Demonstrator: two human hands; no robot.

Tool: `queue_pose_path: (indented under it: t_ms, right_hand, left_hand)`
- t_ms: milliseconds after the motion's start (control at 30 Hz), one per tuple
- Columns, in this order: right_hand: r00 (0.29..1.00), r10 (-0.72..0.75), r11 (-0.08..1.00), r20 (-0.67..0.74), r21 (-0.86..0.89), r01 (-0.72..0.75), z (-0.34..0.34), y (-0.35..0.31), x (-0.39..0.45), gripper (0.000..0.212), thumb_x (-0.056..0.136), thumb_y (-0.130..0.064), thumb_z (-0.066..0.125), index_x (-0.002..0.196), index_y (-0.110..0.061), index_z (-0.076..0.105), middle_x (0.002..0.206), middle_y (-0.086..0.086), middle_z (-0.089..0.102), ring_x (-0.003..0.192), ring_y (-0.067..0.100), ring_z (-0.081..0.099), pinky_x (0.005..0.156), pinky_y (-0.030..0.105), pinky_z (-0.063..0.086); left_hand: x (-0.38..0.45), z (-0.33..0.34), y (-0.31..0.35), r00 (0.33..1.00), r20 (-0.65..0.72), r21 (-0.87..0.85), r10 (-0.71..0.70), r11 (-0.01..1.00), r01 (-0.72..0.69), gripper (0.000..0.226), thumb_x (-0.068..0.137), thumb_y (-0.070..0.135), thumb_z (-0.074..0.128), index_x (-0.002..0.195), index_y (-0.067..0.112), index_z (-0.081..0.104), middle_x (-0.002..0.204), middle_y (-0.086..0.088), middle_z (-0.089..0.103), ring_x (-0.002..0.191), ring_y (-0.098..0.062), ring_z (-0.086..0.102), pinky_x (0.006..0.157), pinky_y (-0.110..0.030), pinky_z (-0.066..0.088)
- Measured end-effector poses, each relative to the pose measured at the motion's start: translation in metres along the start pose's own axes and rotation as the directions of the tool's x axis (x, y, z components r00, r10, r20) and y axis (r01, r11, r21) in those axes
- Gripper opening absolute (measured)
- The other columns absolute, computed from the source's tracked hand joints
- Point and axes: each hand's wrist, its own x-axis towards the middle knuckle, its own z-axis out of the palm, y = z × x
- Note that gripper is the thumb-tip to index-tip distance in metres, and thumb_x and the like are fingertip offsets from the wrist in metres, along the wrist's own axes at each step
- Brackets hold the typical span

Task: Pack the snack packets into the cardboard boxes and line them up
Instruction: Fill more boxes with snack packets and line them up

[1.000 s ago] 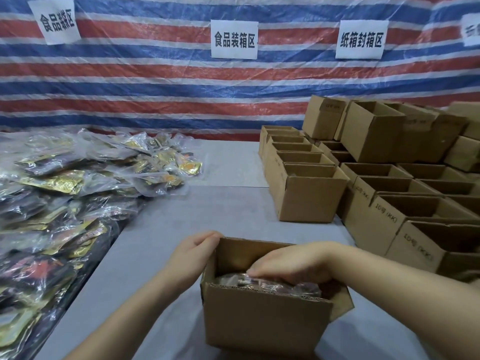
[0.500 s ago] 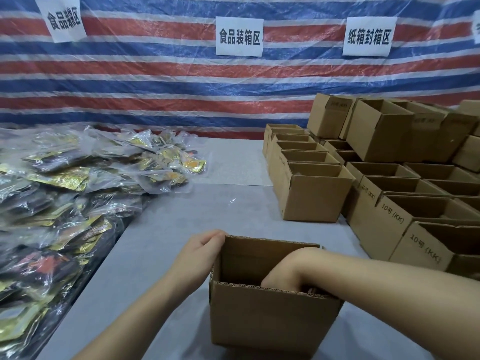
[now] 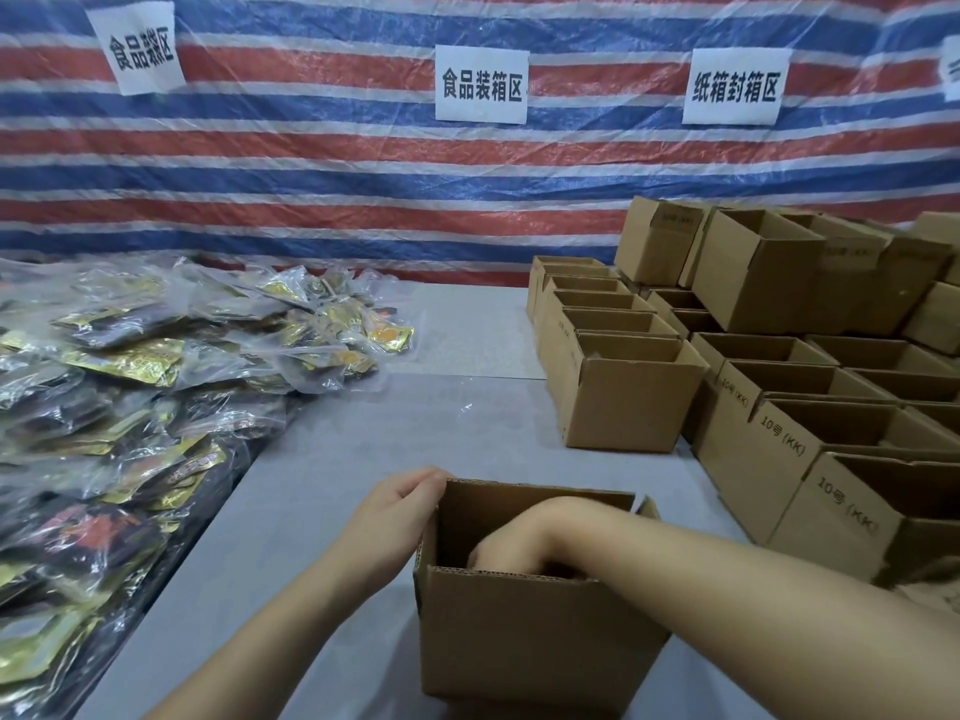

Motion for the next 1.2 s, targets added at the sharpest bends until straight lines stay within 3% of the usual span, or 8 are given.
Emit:
queue_pose_path:
  t_ms: [133,400,500,667,833,933,1033,1200]
  right_hand:
    - [0.998,0.061,0.892,-0.029,0.449,-0.041,-0.009,0.025,-0.037,0.053,0.103,-0.056,0.042,0.123,-0.014,0.067,0.125,0.007,0.07,0.111,0.023,0.066,0.107,0.044,0.049]
    - [0.979,0.199,0.833,0.036,0.519,-0.188,0.004,0.061,-0.058,0.055,0.101,-0.063,0.034,0.132,-0.028,0.063,0.131,0.002,0.064,0.124,0.023,0.06,0.102,0.038,0.049]
    - [0.941,0.253,0.907,-0.226,0.395,-0.149,0.008,0.062,-0.065,0.071,0.099,-0.071,0.023,0.136,-0.024,0.061,0.142,0.0,0.057,0.134,0.021,0.051,0.112,0.037,0.039]
    - [0.572,0.109,0.99,-0.813,0.037,-0.136,0.024,0.089,-0.094,0.049,0.097,-0.068,0.039,0.092,-0.029,0.069,0.082,-0.006,0.069,0.074,0.006,0.066,0.064,0.021,0.054]
    - [0.092,0.33,0.943,-0.939,0.324,-0.072,0.057,0.139,-0.1,0.076,0.085,-0.066,0.062,0.149,-0.032,0.038,0.153,-0.009,0.039,0.141,0.017,0.038,0.112,0.042,0.039]
    - [0.157,0.71,0.618,-0.686,0.715,0.328,0.076,0.158,-0.087,0.107,0.079,-0.057,0.075,0.16,-0.027,0.012,0.166,0.004,0.021,0.149,0.031,0.028,0.117,0.055,0.031]
    - [0.341,0.765,0.267,-0.546,0.751,0.604,0.082,0.175,-0.07,0.094,0.078,-0.053,0.076,0.155,-0.019,0.034,0.15,0.012,0.048,0.138,0.035,0.044,0.117,0.056,0.034]
    - [0.41,0.712,0.134,-0.57,0.684,0.717,0.075,0.187,-0.055,0.068,0.075,-0.052,0.075,0.134,-0.022,0.058,0.117,0.007,0.069,0.111,0.028,0.063,0.094,0.046,0.052]
  left_hand:
    - [0.001,-0.003,-0.001,1.0,-0.014,0.003,0.003,1.0,-0.003,0.035,0.104,0.019,0.041,0.09,0.01,0.071,0.096,-0.013,0.07,0.092,-0.022,0.065,0.089,-0.039,0.048]
    - [0.007,0.013,0.002,0.999,-0.04,0.018,0.009,1.0,-0.008,0.035,0.104,0.02,0.04,0.091,0.001,0.066,0.085,-0.014,0.064,0.08,-0.013,0.056,0.071,-0.027,0.04]
    - [0.017,0.021,0.004,0.998,-0.063,0.008,-0.026,1.0,0.026,0.035,0.103,0.023,0.041,0.091,0.004,0.068,0.085,-0.009,0.064,0.075,-0.01,0.055,0.062,-0.019,0.042]
    - [0.042,0.049,0.016,0.992,0.007,-0.054,-0.125,0.991,0.125,0.033,0.099,0.025,0.039,0.087,0.003,0.06,0.076,-0.008,0.049,0.069,-0.018,0.049,0.056,-0.023,0.044]
    - [0.063,0.082,0.029,0.99,-0.015,-0.079,-0.142,0.987,0.14,0.028,0.097,0.026,0.039,0.073,0.017,0.05,0.07,-0.005,0.043,0.07,-0.019,0.046,0.063,-0.029,0.044]
    - [0.069,0.104,0.035,0.985,0.027,-0.187,-0.172,0.967,0.174,0.036,0.103,0.043,0.036,0.105,0.021,0.064,0.102,-0.003,0.059,0.101,-0.021,0.058,0.087,-0.038,0.05]
    - [0.06,0.124,0.034,0.967,0.139,-0.428,-0.215,0.867,0.254,0.072,0.094,0.071,0.029,0.152,0.03,0.031,0.154,0.008,0.038,0.143,-0.013,0.035,0.117,-0.034,0.03]
    - [0.064,0.156,0.022,0.95,0.175,-0.408,-0.258,0.859,0.309,0.071,0.096,0.062,0.042,0.154,0.025,0.026,0.15,-0.002,0.045,0.133,-0.022,0.048,0.113,-0.042,0.038]
